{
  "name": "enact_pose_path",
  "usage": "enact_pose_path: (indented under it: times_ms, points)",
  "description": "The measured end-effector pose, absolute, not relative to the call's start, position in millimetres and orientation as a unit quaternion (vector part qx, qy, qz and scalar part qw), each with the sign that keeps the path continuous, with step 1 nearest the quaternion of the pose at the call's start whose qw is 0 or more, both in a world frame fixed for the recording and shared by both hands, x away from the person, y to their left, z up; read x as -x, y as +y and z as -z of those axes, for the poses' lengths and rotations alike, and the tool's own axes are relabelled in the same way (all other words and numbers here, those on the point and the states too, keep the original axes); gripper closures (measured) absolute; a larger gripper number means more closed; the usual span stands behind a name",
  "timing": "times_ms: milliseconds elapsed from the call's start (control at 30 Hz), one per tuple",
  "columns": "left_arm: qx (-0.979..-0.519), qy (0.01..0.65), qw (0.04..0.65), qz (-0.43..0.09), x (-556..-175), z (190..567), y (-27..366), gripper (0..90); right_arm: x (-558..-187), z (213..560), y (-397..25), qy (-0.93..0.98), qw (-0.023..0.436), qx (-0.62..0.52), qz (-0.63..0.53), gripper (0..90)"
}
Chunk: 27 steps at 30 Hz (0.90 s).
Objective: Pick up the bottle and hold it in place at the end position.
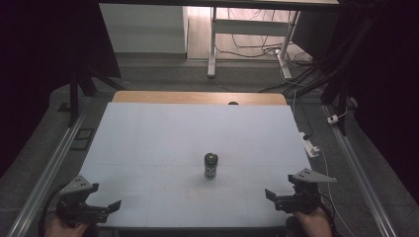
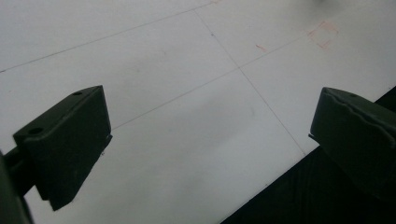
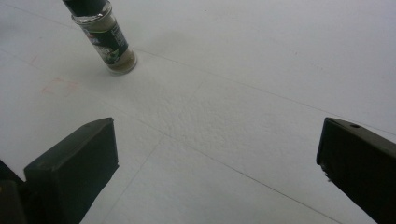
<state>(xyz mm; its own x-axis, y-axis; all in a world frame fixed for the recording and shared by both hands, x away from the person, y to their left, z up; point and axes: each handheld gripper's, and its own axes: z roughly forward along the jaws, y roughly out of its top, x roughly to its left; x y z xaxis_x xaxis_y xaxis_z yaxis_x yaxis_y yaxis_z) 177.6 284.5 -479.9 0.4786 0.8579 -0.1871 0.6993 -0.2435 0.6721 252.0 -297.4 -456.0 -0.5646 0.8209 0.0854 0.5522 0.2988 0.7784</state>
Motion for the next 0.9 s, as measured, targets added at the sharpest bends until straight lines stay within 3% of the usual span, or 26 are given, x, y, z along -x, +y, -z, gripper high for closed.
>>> enact_pose_path:
  times_ms: [900]
  points:
    - [-0.780,0.499,0.364,-0.100,-179.3,480.5,284.7,0.0,-253.6,457.0,-292.0,0.810,0.148,-0.414,-0.389,0.0]
